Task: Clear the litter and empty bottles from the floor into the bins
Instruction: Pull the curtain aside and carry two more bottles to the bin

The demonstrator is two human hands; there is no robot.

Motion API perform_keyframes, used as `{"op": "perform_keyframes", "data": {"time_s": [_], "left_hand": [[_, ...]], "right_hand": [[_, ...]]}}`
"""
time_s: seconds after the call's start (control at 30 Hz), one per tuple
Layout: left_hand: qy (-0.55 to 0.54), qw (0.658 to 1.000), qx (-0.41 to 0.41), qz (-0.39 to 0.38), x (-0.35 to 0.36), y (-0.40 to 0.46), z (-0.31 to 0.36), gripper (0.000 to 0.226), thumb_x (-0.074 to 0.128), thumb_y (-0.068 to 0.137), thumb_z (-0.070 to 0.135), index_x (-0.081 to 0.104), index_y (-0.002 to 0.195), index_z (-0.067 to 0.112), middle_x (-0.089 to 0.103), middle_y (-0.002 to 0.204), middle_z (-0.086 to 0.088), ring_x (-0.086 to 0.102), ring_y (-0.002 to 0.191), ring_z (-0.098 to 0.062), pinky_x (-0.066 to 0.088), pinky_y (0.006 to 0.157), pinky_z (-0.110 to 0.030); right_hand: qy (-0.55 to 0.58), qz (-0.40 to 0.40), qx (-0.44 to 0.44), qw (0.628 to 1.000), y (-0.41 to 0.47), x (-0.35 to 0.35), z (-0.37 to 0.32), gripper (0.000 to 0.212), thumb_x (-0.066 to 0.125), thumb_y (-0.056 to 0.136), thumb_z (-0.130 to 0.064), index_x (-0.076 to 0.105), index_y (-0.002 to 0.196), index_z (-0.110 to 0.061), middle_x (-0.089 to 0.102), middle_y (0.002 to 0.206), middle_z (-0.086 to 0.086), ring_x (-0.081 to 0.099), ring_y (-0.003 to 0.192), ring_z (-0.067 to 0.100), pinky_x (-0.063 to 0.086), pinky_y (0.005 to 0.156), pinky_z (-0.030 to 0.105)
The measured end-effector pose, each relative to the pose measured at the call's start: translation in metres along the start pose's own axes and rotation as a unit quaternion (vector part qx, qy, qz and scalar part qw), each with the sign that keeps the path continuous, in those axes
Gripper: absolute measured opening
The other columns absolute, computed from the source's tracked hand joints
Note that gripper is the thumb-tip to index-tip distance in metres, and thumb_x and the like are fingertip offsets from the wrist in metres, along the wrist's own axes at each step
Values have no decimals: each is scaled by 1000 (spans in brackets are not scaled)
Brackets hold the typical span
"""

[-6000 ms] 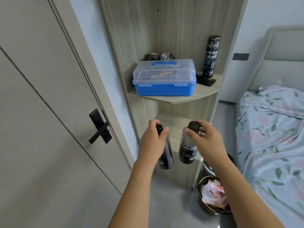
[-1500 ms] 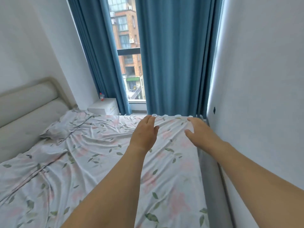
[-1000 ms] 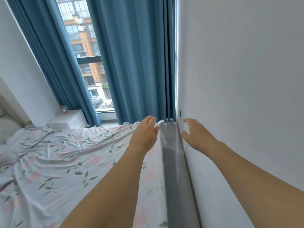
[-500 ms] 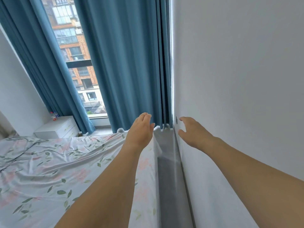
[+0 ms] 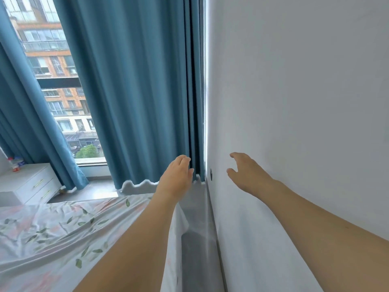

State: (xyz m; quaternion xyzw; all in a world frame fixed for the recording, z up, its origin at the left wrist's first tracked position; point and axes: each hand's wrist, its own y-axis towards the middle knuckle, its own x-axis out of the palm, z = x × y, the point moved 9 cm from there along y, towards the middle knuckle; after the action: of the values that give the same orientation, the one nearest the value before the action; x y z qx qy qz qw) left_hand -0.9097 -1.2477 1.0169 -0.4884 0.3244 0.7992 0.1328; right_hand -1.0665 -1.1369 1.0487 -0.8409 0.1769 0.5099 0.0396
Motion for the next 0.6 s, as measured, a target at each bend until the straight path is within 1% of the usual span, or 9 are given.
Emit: {"op": "perform_keyframes", "data": {"time_s": [0.13,0.27,0.4,0.5,0.6], "left_hand": [[-7,1000,2,16,1,60,-5,37,39,104,26,43,138,11,41,145,3,44,125,-19,43,89,-32],[4,1000,11,12,11,97,-6,39,39,104,27,42,140,12,39,147,4,43,128,-18,46,93,-35],[13,1000,24,11,16,120,-14,39,40,104,25,43,140,11,40,147,3,44,127,-19,44,93,-33],[18,999,28,16,14,141,-22,39,40,104,26,43,140,12,40,147,4,44,128,-19,43,93,-32],[21,999,25,22,13,161,-36,38,40,103,27,44,138,11,42,145,3,45,126,-19,45,92,-34]], "right_hand": [[3,12,-14,1000,46,-14,-1,54,41,100,-24,24,150,-14,25,156,1,30,139,19,28,110,31],[-6,24,-15,1000,77,-24,4,54,41,99,-24,24,150,-15,25,155,0,31,139,19,29,111,33],[-6,34,-22,999,100,-28,2,53,41,98,-22,26,148,-14,30,152,2,35,134,20,32,106,32],[-3,41,-27,999,123,-29,-2,47,41,98,-19,33,143,-10,38,145,5,41,126,22,35,100,29],[0,42,-32,999,149,-25,-6,48,41,98,-19,32,144,-10,37,145,5,40,128,22,35,100,30]]}}
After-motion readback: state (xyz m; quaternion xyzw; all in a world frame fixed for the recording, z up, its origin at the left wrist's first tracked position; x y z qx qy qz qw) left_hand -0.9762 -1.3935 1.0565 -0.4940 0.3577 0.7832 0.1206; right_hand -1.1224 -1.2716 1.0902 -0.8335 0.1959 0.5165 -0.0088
